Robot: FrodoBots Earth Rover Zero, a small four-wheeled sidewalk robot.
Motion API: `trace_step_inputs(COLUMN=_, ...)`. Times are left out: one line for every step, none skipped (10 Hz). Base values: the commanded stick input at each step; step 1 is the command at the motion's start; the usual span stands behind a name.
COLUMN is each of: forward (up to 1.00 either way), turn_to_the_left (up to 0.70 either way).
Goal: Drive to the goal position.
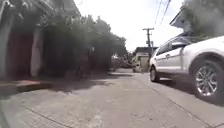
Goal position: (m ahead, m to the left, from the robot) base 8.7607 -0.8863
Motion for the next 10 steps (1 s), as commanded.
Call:
trace_step_inputs(forward=0.5, turn_to_the_left=0.0)
trace_step_inputs(forward=0.5, turn_to_the_left=0.0)
trace_step_inputs(forward=0.5, turn_to_the_left=0.0)
trace_step_inputs(forward=0.5, turn_to_the_left=0.0)
trace_step_inputs(forward=0.5, turn_to_the_left=0.0)
trace_step_inputs(forward=0.5, turn_to_the_left=0.0)
trace_step_inputs(forward=0.5, turn_to_the_left=0.0)
trace_step_inputs(forward=0.5, turn_to_the_left=0.0)
trace_step_inputs(forward=0.5, turn_to_the_left=0.0)
trace_step_inputs(forward=0.5, turn_to_the_left=0.0)
